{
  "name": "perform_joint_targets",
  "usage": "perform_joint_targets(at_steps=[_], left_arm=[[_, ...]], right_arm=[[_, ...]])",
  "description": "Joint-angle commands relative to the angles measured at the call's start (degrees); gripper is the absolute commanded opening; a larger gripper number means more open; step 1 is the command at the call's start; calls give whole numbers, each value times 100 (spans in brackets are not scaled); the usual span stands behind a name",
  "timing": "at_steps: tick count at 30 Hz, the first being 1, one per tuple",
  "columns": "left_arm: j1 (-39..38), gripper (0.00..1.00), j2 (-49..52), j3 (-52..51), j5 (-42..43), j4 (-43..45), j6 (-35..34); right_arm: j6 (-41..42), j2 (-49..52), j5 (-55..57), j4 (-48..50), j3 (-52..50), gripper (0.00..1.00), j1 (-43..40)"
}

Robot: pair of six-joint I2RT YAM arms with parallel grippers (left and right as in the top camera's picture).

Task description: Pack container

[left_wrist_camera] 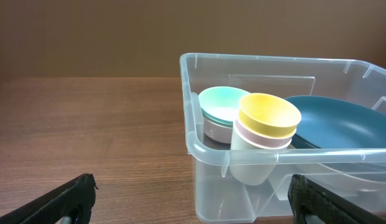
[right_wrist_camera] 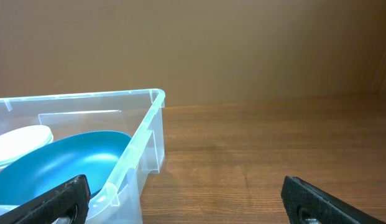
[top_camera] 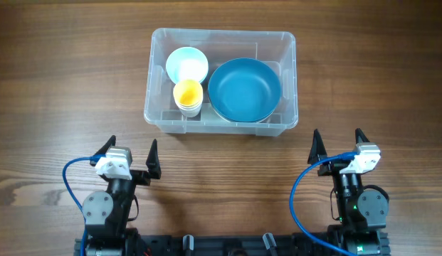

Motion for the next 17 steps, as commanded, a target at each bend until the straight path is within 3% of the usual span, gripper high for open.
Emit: perform_joint_targets(at_steps=[1,17], left_arm=[[-37,100,-66,-72,7,35,90],[-37,100,-66,-72,7,37,90]], right_arm=[[-37,9,-72,42,-22,100,-33],[-37,9,-72,42,-22,100,-33]])
